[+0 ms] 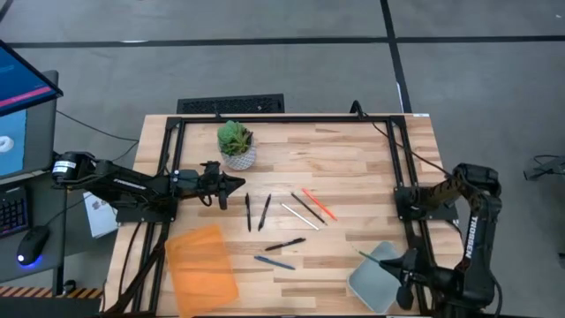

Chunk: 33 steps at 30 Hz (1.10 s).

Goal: Sort pens & pencils
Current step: Put the green pencil into the gray bin

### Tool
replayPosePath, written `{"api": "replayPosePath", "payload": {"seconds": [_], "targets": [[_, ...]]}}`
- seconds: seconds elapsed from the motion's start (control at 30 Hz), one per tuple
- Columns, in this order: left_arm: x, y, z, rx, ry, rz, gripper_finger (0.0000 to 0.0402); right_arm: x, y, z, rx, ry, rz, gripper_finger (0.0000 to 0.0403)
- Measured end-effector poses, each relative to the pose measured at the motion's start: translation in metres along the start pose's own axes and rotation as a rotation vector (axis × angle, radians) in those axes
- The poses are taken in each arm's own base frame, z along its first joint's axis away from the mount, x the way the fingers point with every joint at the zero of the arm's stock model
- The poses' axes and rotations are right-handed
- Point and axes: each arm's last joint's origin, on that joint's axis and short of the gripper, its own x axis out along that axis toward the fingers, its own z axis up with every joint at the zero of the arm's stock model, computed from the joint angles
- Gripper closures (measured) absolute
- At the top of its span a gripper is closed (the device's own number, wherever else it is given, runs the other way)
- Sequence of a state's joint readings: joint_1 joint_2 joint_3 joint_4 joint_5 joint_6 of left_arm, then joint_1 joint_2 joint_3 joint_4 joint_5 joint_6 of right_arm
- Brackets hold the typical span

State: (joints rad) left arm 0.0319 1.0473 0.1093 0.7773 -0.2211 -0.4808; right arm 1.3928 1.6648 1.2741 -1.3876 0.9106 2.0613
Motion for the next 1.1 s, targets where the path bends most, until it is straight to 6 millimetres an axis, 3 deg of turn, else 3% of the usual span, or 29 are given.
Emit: {"api": "replayPosePath", "payload": {"seconds": [0.33,0.63,1.1], "targets": [[0.000,0.000,0.000,-0.016,-0.001,0.002,0.0376,-0.002,0.001,-0.017,0.037,0.123,-0.058,0.0352],[0.000,0.001,0.001,-0.036,-0.016,0.024,0.0376,0.000,0.002,-0.017,0.039,0.132,-0.066,0.0352],[0.000,0.001,0.001,-0.036,-0.015,0.025,0.0376,0.017,0.007,-0.017,0.176,0.219,-0.171,0.0352]]}}
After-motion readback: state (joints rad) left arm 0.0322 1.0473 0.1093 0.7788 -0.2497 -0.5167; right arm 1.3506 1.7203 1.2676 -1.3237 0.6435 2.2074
